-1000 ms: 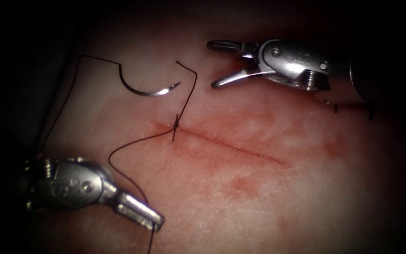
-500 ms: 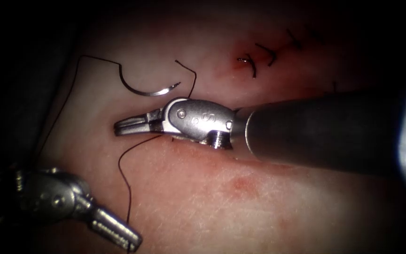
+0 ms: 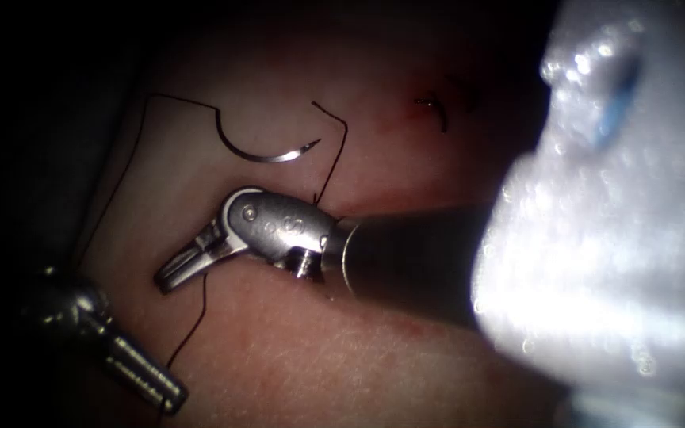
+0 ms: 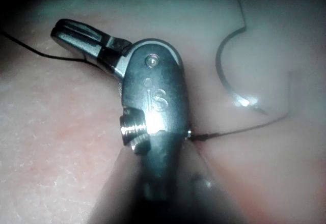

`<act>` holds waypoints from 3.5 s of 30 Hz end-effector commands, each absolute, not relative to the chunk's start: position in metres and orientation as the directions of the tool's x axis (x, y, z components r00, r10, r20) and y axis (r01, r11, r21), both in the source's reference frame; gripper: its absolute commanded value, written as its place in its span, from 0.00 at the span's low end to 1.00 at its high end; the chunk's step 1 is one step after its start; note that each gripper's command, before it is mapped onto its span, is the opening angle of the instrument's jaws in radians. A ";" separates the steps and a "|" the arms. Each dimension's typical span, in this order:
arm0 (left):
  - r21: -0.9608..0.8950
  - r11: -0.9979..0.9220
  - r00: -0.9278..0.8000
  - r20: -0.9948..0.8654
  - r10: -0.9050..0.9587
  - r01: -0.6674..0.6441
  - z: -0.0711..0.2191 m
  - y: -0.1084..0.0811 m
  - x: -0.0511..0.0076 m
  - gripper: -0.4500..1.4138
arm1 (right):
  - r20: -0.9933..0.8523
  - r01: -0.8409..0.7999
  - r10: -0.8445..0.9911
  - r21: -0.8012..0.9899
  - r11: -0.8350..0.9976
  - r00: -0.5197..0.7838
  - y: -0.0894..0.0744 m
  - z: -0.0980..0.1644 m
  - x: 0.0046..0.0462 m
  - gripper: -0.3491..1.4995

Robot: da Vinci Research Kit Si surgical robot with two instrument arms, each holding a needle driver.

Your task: Wound Closure

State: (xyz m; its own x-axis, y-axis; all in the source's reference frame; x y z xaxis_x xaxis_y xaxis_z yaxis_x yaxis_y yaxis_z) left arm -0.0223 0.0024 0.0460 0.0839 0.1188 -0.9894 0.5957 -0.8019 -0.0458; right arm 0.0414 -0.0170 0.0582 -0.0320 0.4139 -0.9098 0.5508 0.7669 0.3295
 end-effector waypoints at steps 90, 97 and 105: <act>-0.129 -0.913 -0.039 -0.992 0.123 0.388 0.068 0.009 -0.0303 0.00 | -0.541 -0.538 0.659 0.809 0.238 -0.522 -0.017 0.060 0.0229 0.63; -0.135 -0.924 -0.054 -0.991 0.123 0.358 0.068 0.010 -0.0314 0.00 | -0.536 -0.548 0.658 0.808 0.217 -0.529 -0.016 0.061 0.0226 0.60; -0.138 -0.927 -0.059 -0.990 0.125 0.349 0.069 0.011 -0.0320 0.00 | -0.537 -0.561 0.657 0.802 0.204 -0.530 -0.015 0.062 0.0219 0.70</act>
State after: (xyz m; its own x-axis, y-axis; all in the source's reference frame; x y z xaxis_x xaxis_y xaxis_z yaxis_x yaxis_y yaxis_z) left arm -0.0315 0.0109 0.0683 -0.0596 0.1248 -0.9904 0.3482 -0.9272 -0.1378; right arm 0.0212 -0.0146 0.0613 -0.5300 0.6555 -0.5380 -0.5641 0.2011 0.8008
